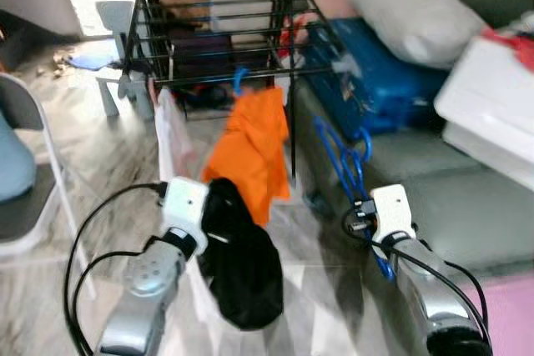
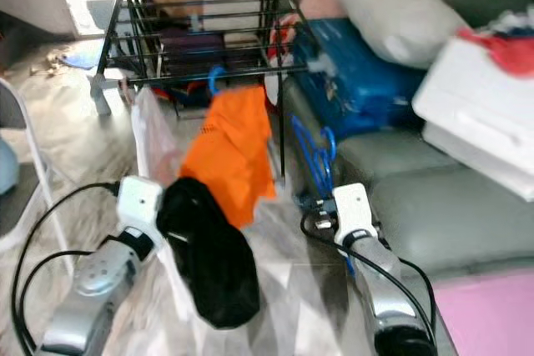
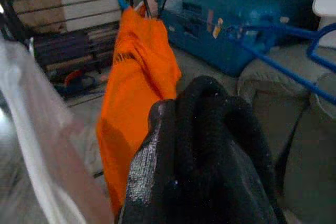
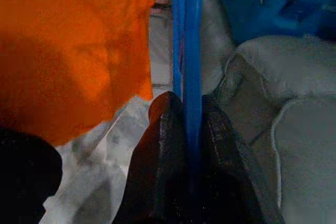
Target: Hang hanger
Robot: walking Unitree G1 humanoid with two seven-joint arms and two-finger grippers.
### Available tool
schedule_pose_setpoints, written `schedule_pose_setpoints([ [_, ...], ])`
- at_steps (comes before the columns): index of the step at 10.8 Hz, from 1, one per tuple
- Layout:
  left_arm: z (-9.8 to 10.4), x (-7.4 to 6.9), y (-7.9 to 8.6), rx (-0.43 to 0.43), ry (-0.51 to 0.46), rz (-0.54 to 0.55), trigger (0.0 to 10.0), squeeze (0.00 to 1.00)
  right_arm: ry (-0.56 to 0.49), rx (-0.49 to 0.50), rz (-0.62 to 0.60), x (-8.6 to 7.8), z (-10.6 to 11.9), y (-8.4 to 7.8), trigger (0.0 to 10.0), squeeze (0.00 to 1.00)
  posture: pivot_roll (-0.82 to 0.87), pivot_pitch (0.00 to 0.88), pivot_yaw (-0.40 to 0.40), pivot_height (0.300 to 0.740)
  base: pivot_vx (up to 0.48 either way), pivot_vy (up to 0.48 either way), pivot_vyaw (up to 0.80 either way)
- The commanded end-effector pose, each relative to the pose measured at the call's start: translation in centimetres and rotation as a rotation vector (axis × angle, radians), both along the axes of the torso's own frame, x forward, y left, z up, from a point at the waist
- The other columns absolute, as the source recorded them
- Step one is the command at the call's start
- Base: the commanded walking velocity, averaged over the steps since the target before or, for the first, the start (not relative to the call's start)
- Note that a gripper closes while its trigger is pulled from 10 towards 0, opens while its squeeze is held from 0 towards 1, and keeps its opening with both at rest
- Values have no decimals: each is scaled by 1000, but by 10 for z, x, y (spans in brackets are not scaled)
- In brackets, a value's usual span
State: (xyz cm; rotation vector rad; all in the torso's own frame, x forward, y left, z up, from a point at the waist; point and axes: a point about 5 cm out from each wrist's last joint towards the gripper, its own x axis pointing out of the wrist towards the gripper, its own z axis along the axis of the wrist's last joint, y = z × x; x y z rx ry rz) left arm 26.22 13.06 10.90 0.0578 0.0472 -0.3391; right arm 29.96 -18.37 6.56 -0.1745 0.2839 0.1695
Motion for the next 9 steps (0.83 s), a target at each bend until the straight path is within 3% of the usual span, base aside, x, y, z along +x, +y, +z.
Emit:
schedule_pose_setpoints([
  [1, 6, 0, -4, -4, -31, -9, 10000, 0, 4, -3, -5, -1, -1, -3, 10000, 0, -168, 0, 35, 740, -349, 0, 0],
  [9, 6, 1, -6, 7, -34, -6, 10000, 0, -11, 7, 5, 3, 1, 1, 10000, 0, -167, 0, 33, 740, -342, 0, 0],
])
